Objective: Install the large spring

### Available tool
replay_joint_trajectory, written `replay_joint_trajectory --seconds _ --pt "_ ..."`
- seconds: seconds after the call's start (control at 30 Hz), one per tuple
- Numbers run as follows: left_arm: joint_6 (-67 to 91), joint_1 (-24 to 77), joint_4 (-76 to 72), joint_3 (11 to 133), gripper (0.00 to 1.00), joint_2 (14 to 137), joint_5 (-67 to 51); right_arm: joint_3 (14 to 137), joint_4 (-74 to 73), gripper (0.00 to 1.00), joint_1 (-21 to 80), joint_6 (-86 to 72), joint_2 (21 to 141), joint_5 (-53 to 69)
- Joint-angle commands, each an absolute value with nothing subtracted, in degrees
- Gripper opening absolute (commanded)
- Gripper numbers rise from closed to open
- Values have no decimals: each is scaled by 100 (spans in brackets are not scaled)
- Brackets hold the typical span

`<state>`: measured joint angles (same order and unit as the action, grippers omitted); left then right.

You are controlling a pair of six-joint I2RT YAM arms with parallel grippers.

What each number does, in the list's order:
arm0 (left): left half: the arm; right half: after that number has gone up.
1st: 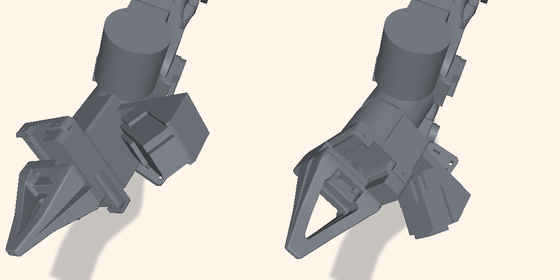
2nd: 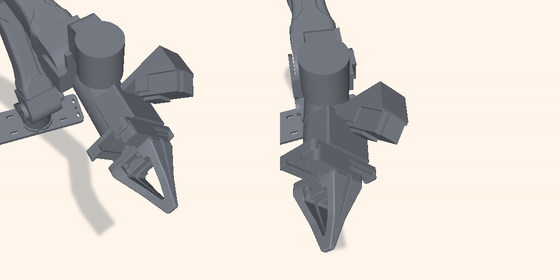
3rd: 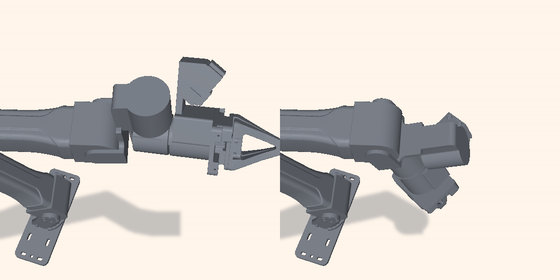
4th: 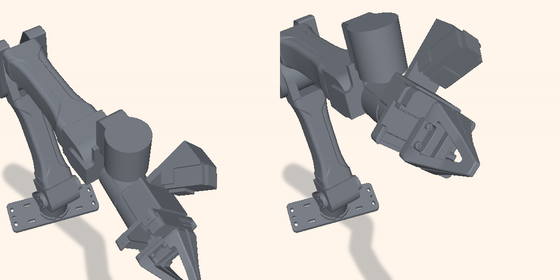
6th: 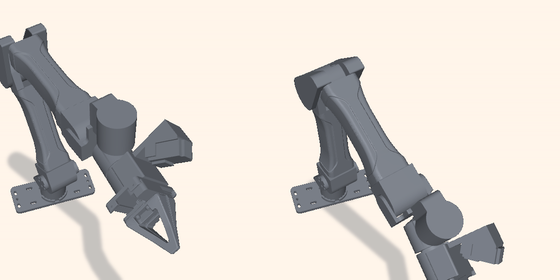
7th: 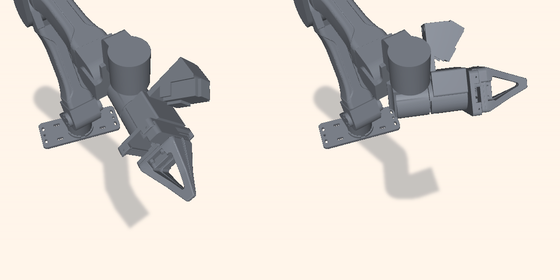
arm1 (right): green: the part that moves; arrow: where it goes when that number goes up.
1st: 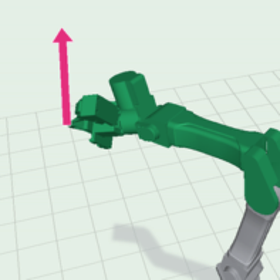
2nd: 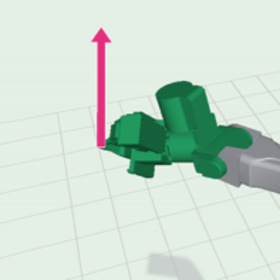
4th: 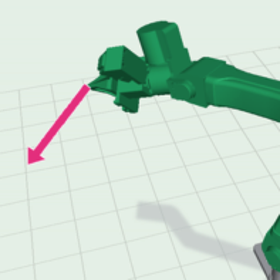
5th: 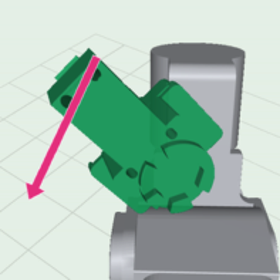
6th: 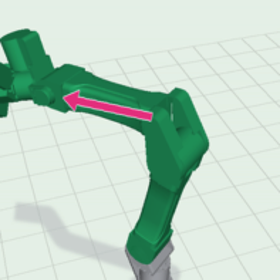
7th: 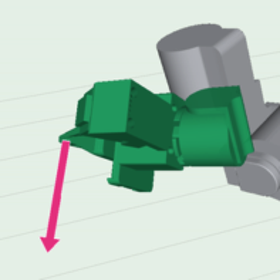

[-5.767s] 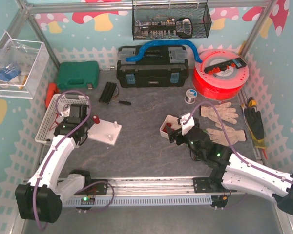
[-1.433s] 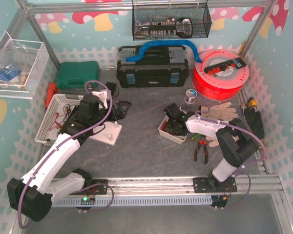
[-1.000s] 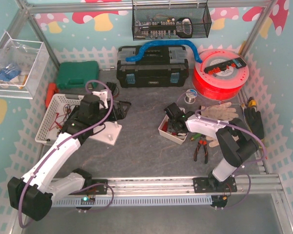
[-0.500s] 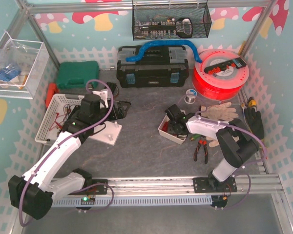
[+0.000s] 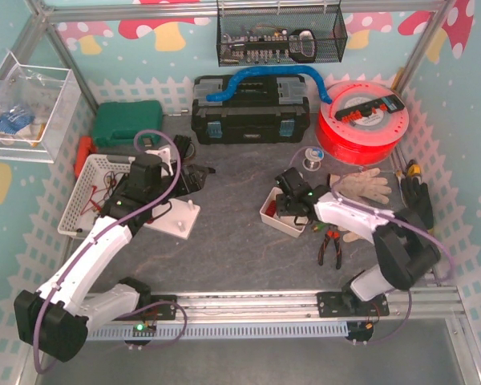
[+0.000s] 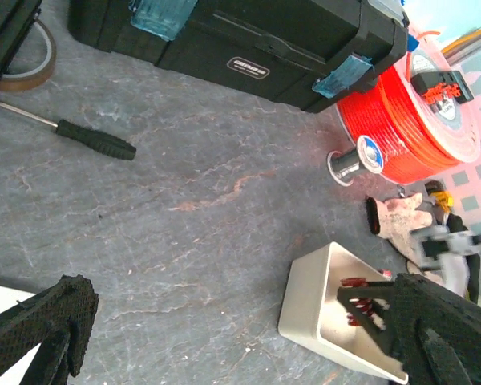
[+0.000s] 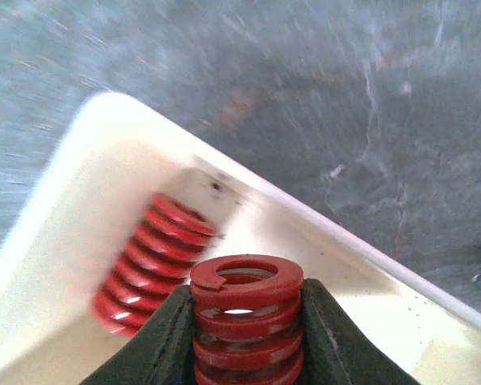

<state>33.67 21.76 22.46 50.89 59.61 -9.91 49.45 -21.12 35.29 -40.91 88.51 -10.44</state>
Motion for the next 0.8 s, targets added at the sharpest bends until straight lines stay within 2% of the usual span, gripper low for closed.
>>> replay_joint_trajectory --seconds 0.0,0.17,0.37,0.63,0.77 --pt "3464 2139 2196 5101 98 5892 -1316 5014 -1894 10 3533 -3244 7927 -762" --pt "3441 2139 1926 5174 86 5860 -1965 4591 -1132 8 3575 -2533 6864 -81" --pt "3486 2148 1643 5211 71 5915 -2614 4070 -109 7 4065 -1457 5840 -530" --pt "3511 2362 1366 5313 57 6315 -3390 3791 736 5 4419 -556 5579 -32" --pt "3453 2645 1285 5447 55 6515 -3655 3751 973 4 4552 -376 5663 84"
